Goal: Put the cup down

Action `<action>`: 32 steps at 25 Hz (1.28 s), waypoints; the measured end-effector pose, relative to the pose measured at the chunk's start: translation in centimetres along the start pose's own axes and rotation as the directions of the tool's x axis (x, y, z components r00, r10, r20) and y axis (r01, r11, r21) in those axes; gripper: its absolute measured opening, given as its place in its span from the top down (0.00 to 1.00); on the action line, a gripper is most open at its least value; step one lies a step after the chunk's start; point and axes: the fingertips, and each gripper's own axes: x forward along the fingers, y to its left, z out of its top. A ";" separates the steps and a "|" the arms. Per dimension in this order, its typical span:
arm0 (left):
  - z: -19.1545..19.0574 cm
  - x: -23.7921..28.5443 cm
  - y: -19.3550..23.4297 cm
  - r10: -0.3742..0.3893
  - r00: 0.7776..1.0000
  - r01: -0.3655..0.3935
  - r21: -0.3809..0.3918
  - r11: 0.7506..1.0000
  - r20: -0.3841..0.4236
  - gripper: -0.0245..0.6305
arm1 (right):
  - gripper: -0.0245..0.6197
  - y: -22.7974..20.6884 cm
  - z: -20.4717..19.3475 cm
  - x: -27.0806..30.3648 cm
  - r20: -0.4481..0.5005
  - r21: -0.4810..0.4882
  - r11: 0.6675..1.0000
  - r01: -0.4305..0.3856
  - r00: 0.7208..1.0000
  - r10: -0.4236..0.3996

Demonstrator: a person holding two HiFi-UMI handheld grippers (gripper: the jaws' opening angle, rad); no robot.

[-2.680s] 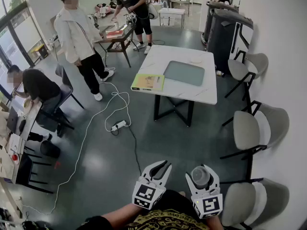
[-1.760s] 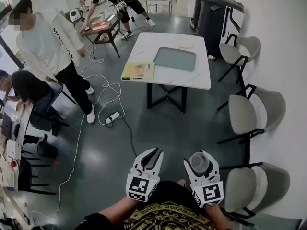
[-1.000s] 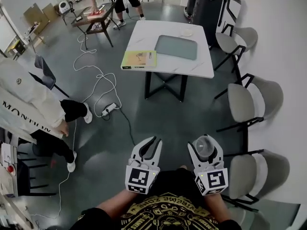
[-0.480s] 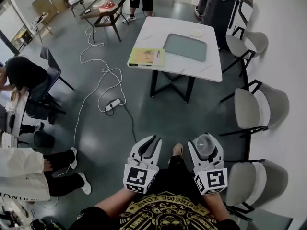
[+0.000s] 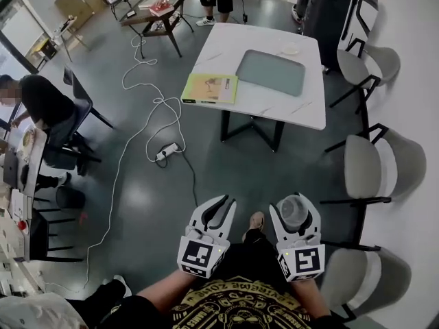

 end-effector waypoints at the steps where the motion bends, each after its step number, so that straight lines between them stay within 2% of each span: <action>1: 0.2 0.8 0.0 0.003 1.000 -0.003 -0.004 1.000 -0.005 0.85 | 0.55 -0.6 0.0 0.5 -0.001 0.000 1.000 -0.006 1.000 0.006; 9: 2.2 7.1 -0.3 0.038 0.999 -0.038 0.007 0.999 -0.007 0.85 | 0.55 -5.6 0.3 4.4 0.007 -0.006 0.998 -0.062 0.998 0.062; 16: 3.7 11.2 -0.9 0.059 0.998 -0.058 0.028 0.998 -0.010 0.85 | 0.55 -9.8 0.6 6.3 0.017 -0.009 0.997 -0.077 0.997 0.077; 32: 4.6 14.6 -0.4 0.097 0.995 -0.097 0.034 0.995 -0.028 0.85 | 0.55 -12.6 0.3 9.0 0.001 0.001 0.993 -0.115 0.993 0.115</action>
